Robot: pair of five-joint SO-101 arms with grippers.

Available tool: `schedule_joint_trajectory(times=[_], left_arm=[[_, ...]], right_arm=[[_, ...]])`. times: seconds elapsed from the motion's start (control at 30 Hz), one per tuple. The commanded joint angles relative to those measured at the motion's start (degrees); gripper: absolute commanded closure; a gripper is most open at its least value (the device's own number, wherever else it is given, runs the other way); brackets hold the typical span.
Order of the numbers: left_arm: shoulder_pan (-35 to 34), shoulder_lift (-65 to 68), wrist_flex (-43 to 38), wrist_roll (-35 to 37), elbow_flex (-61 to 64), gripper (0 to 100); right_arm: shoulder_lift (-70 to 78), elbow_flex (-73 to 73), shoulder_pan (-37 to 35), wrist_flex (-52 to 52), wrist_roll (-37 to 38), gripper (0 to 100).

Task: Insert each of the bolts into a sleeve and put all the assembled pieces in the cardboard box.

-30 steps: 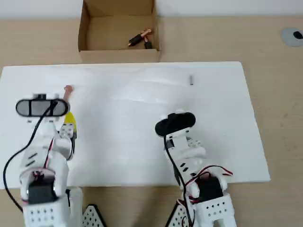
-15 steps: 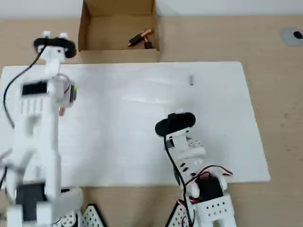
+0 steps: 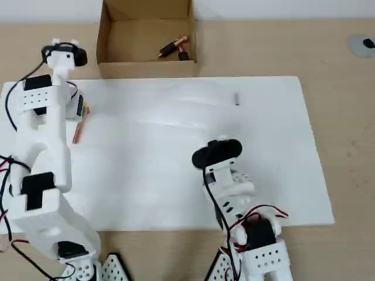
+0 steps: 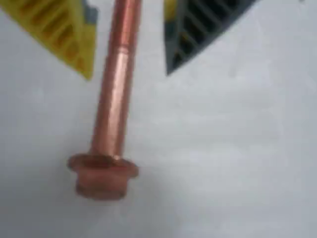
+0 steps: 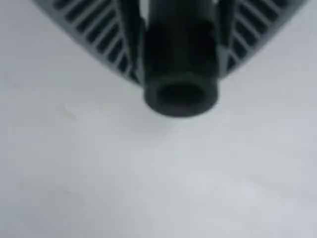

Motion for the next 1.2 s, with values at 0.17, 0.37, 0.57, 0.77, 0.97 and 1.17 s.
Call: schedule_joint_trajectory(times=[0.17,0.37,0.57,0.77,0.97,1.17], left_arm=[[0.79,1.19,-5.1,1.41,-1.67,89],[2.99,4.26,-8.53,1.49,2.11,89],[3.6,7.96,-8.62,1.58,2.37,89],[3.08,10.24,-8.62,1.67,2.02,89],[3.08,10.24,-8.09,1.67,2.46,99],[2.64,5.58,-2.55,6.86,-1.85,99]], right_arm=[[-6.73,-0.4,-0.04,0.18,-0.26,98.8],[-6.73,-0.4,-0.04,0.18,-0.26,98.8],[-6.73,-0.4,-0.04,0.18,-0.26,98.8],[-6.73,-0.4,-0.04,0.18,-0.26,98.8],[-6.73,-0.4,-0.04,0.18,-0.26,98.8],[-6.73,-0.4,-0.04,0.18,-0.26,98.8]])
